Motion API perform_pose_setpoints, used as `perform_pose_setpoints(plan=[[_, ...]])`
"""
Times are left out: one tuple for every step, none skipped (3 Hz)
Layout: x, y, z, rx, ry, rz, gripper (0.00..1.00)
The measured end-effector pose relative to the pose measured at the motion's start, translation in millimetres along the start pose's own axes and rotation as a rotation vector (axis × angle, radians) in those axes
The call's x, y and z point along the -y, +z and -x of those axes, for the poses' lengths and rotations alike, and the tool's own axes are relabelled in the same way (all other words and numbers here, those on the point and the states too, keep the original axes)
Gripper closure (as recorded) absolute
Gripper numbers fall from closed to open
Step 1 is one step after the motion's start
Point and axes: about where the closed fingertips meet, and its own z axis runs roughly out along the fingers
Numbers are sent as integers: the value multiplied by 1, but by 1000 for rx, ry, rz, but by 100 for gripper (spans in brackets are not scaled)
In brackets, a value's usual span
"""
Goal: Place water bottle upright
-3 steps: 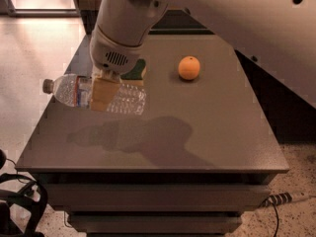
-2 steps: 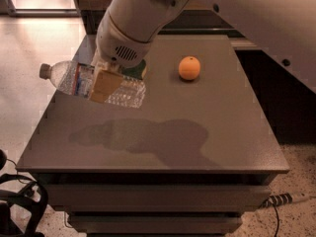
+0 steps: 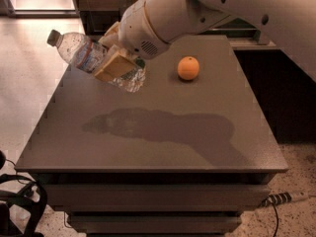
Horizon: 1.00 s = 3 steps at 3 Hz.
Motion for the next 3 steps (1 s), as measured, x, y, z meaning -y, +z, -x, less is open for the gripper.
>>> perform_pose_setpoints(plan=[[13,-7,0,156,-9,-38,100],[12,-9,3,285,-18,-57,100],[-1,-1,5,409,1,-70,100]])
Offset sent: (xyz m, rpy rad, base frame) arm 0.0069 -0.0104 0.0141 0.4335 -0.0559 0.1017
